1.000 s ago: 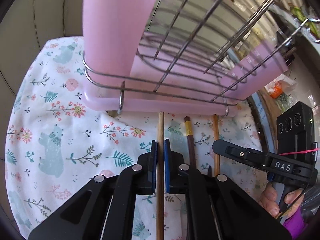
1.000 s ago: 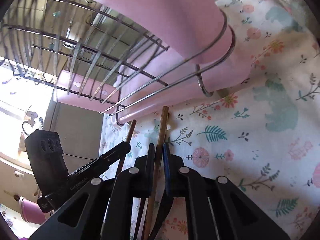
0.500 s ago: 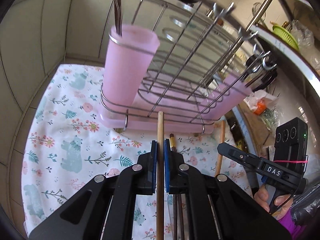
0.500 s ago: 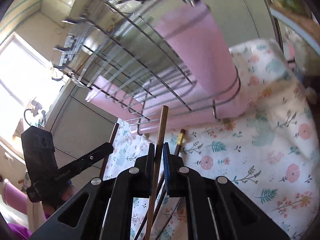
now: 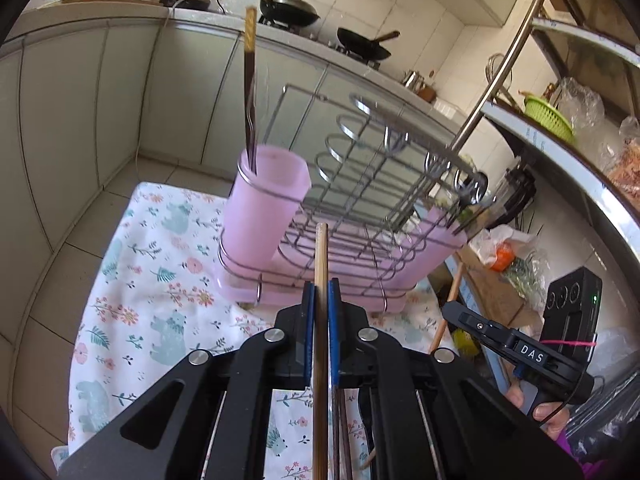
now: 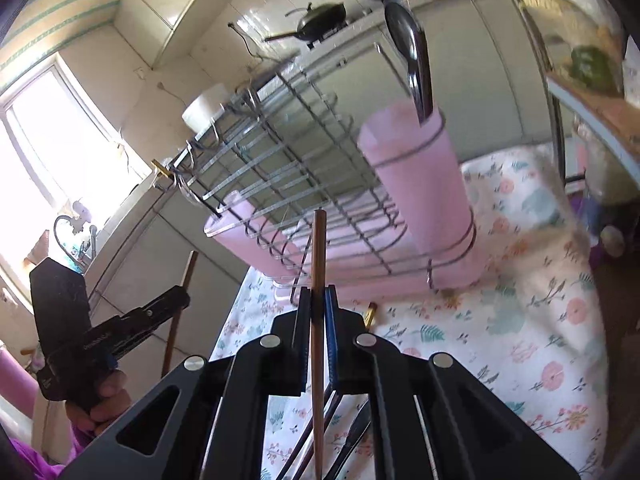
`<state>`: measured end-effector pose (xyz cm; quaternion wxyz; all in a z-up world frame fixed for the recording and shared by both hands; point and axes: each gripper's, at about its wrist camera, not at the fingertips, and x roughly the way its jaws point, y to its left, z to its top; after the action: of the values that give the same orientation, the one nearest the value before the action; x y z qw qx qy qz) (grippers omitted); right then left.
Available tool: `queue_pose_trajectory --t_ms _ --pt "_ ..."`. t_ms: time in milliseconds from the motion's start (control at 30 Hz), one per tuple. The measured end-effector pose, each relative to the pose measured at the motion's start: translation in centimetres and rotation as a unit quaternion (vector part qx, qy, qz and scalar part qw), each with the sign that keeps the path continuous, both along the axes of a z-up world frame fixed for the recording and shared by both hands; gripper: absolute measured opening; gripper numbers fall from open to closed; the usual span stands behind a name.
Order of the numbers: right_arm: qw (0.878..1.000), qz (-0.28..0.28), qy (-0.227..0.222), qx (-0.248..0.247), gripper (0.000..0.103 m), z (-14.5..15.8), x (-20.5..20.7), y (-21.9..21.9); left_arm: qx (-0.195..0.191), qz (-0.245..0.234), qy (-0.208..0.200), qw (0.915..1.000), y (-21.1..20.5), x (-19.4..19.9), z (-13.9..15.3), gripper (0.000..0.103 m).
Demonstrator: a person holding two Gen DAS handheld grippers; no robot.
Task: Organize utensils
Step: 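Lift the wooden chopstick with left gripper while right lifts its chopstick above the pink cup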
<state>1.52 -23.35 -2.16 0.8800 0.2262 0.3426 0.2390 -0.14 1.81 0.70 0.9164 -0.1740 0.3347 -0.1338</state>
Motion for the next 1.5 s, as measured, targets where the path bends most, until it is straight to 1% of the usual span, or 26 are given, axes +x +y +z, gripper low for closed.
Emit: queue_pose_trajectory --t_ms 133,267,400,567,733,833,900,1000,1067,1133,1233,1333,1433,1500 --pt "0.999 -0.024 -0.035 -0.008 0.006 1.7 -0.3 -0.7 -0.005 0.008 -0.021 0.9997 0.5 -0.5 1.2 0.006" --pt "0.996 -0.057 -0.075 -0.008 0.006 3.8 -0.6 -2.0 -0.012 0.017 -0.045 0.9988 1.0 -0.9 2.7 0.006" --pt "0.986 -0.097 -0.134 -0.011 0.006 6.7 -1.2 -3.5 -0.012 0.026 -0.074 0.9968 1.4 -1.3 4.7 0.006" --pt "0.972 -0.141 -0.187 -0.008 0.006 10.0 -0.7 -5.2 -0.018 0.037 -0.114 0.9926 2.2 -1.8 7.3 0.006" --pt "0.960 -0.168 -0.223 -0.017 0.006 13.6 -0.1 -6.1 -0.031 0.052 -0.149 0.9871 3.0 -1.8 9.9 0.006" --pt "0.952 -0.176 -0.248 -0.033 0.006 15.7 -0.6 -6.2 -0.042 0.060 -0.180 0.9810 3.5 -1.7 11.8 0.005" --pt "0.945 -0.181 -0.266 -0.054 0.006 17.3 -0.9 -5.9 -0.052 0.064 -0.199 0.9765 3.8 -1.7 12.8 0.005" --pt "0.941 -0.184 -0.275 -0.074 0.006 18.6 -1.0 -5.6 -0.074 0.072 -0.224 0.9692 3.9 -1.3 14.0 0.005" --pt "0.942 -0.183 -0.268 -0.086 0.006 18.9 -0.3 -5.3 -0.084 0.079 -0.235 0.9652 3.9 -0.7 14.4 0.005" --pt "0.945 -0.177 -0.257 -0.098 0.006 18.5 0.4 -4.8 -0.083 0.090 -0.243 0.9624 3.7 0.1 14.7 0.005" --pt "0.952 -0.155 -0.231 -0.124 0.006 17.1 2.2 -3.8 -0.079 0.107 -0.250 0.9591 3.3 1.2 14.5 0.006" --pt "0.958 -0.133 -0.208 -0.144 0.006 14.6 3.7 -2.8 -0.072 0.126 -0.259 0.9550 3.3 2.1 14.1 0.005" --pt "0.963 -0.119 -0.197 -0.143 0.006 12.6 4.5 -2.4 -0.057 0.152 -0.275 0.9476 3.0 3.0 13.5 0.006" --pt "0.964 -0.111 -0.196 -0.141 0.006 11.5 4.7 -2.3 -0.044 0.177 -0.294 0.9382 2.6 3.4 13.0 0.006"
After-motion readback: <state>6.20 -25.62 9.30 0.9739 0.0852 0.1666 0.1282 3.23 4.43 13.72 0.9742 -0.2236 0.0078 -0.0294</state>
